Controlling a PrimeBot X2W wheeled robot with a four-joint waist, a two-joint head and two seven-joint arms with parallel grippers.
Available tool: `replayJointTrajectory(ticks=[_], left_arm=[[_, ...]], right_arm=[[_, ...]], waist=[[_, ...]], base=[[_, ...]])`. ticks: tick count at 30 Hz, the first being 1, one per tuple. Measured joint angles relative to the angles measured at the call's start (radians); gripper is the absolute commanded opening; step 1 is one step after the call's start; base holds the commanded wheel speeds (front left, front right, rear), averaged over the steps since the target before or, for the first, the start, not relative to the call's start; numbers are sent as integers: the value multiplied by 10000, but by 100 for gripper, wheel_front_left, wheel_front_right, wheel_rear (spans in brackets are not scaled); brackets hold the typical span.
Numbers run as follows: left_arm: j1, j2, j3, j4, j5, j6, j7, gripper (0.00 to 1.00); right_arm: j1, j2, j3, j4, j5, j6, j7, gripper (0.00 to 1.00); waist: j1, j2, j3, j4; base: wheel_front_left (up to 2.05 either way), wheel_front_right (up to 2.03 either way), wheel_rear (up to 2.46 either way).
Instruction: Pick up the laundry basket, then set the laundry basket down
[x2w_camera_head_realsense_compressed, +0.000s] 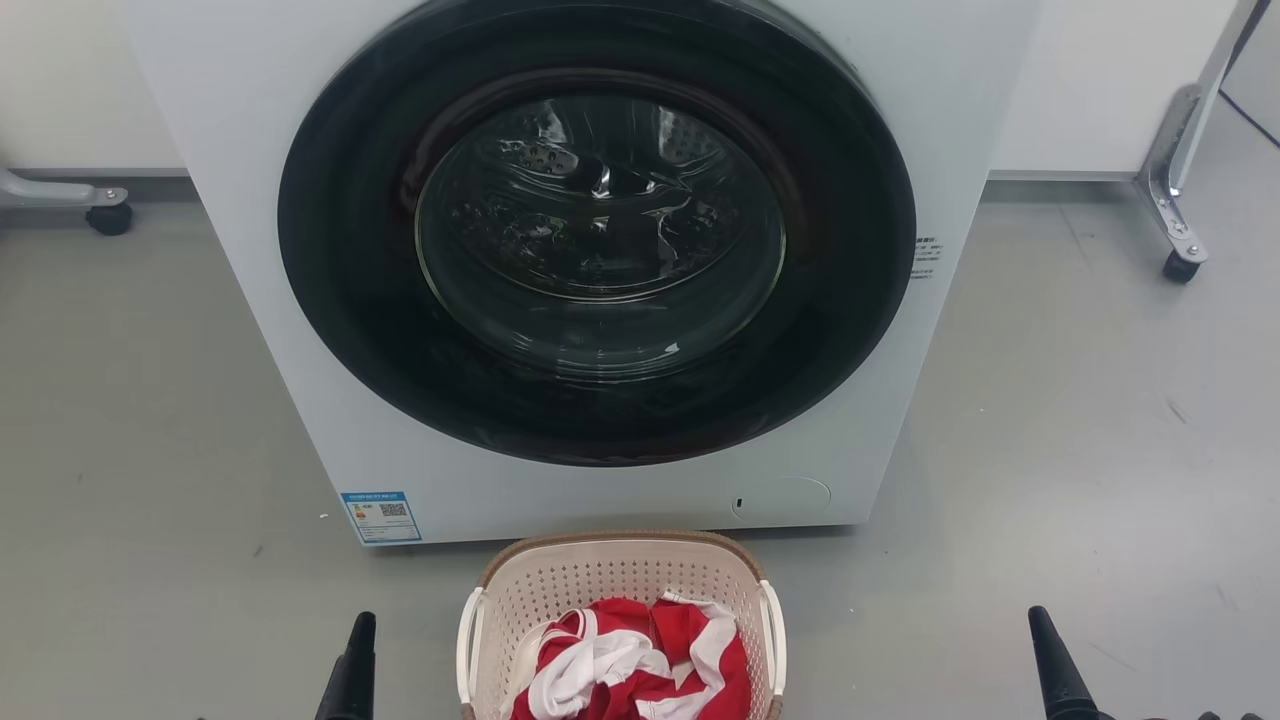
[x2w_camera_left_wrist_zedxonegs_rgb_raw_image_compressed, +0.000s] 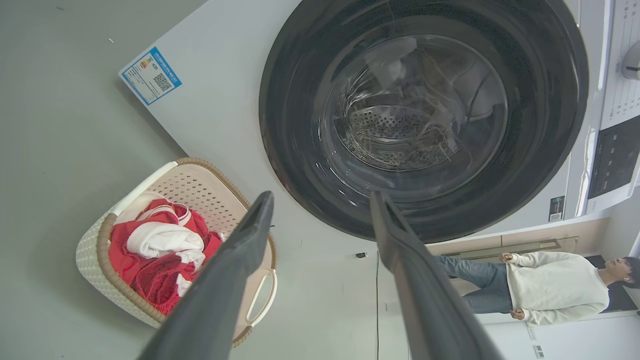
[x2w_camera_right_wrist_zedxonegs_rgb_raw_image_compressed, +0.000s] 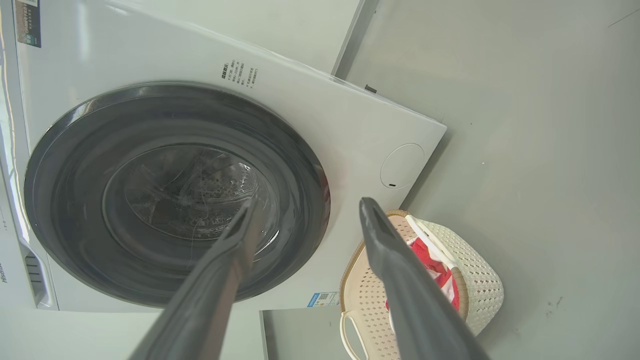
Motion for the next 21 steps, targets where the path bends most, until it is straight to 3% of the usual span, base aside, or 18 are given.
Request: replayJointTrajectory(ticks=[21], left_arm=[[-67,686,-1356,-249,4345,600,-767,100]], right_arm=[[-45,-332,1336,-178,-3601,-579,-788,100]], waist=[[0,0,152,14]], base=[[0,0,0]])
